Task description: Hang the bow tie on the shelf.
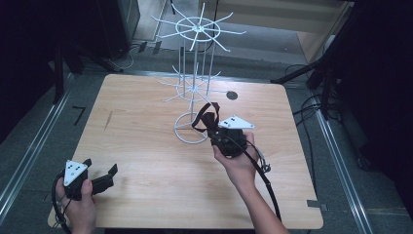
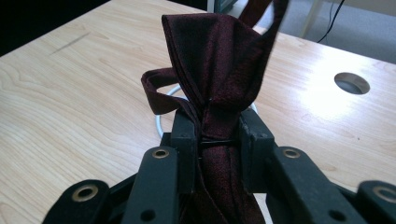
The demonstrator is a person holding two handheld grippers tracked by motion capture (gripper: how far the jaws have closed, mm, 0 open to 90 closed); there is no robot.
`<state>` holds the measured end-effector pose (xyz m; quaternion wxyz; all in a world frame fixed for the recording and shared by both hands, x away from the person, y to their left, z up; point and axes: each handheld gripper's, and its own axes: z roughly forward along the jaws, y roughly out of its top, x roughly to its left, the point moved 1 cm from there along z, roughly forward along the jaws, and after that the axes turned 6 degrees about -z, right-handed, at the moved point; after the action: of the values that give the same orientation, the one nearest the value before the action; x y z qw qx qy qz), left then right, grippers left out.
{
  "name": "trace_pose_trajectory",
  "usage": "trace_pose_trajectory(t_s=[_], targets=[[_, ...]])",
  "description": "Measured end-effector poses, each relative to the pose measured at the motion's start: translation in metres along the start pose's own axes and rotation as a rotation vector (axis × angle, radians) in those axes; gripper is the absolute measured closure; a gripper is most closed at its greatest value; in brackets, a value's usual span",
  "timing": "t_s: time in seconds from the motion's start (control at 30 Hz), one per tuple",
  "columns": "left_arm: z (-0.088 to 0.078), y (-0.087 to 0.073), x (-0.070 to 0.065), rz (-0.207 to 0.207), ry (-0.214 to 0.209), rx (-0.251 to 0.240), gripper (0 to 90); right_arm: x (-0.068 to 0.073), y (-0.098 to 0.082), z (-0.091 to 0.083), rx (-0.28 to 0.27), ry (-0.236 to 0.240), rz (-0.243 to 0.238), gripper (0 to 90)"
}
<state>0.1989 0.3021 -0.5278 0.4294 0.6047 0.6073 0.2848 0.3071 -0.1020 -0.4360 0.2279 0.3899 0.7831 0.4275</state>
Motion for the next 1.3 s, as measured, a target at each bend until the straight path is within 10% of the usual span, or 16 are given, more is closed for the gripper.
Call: trace_pose_trajectory(t_s=[0.77,1.3], targets=[[0.0,0.0,0.0,0.0,-0.003,-0.004,7.2,-0.004,-0.025,0.037,0.087,-0.002,0.029,71.9],[0.0,0.0,0.0,-0.002,-0.001,-0.006,7.2,-0.023,-0.035,0.035,0.055,0.075,0.109,49.7]])
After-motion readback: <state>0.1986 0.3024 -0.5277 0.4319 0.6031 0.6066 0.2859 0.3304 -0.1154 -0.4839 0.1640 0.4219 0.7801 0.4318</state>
